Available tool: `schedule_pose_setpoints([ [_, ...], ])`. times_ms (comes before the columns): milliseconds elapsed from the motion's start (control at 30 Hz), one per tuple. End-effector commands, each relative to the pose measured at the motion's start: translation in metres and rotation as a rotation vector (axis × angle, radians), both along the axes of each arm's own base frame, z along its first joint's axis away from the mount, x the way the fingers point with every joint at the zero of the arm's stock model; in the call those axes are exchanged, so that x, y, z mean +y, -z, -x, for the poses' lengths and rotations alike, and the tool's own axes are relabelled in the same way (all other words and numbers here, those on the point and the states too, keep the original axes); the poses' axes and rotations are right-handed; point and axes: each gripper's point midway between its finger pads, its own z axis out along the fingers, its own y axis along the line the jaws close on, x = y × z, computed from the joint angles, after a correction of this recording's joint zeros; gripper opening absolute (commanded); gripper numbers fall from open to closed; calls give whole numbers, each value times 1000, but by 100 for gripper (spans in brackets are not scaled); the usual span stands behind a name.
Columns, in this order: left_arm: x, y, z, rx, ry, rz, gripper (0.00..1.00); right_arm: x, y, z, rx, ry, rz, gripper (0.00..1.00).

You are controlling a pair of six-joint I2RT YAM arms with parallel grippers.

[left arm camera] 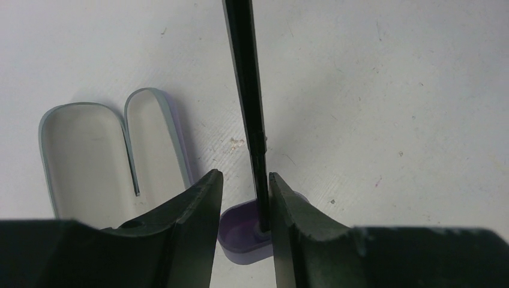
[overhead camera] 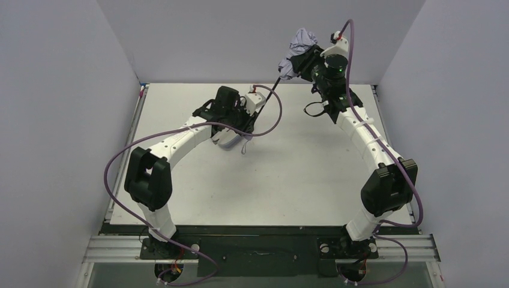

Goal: Open the umbrella

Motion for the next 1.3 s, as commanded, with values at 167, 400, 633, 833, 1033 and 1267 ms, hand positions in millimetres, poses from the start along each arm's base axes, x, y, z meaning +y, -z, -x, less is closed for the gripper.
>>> schedule_pose_setpoints([
  [167, 34, 54, 58, 196, 4, -176, 31, -75, -171, 22, -444, 213, -168, 0],
  [400, 49, 72, 71, 251, -15, -245, 31, -87, -183, 30, -469, 224, -232, 0],
  [633, 60, 89, 90, 335, -18, -300, 31, -91, -193, 38, -504, 220, -262, 0],
  [833, 41, 62, 78, 263, 14, -203, 15, -74, -181, 39, -484, 161, -253, 0],
  [1033, -16, -21, 42, 84, 71, 17, 7, -24, -133, 45, -374, 28, -220, 0],
  [1267, -58, -114, 14, -166, 110, 216, 0, 22, -69, 62, -228, -70, -181, 0],
])
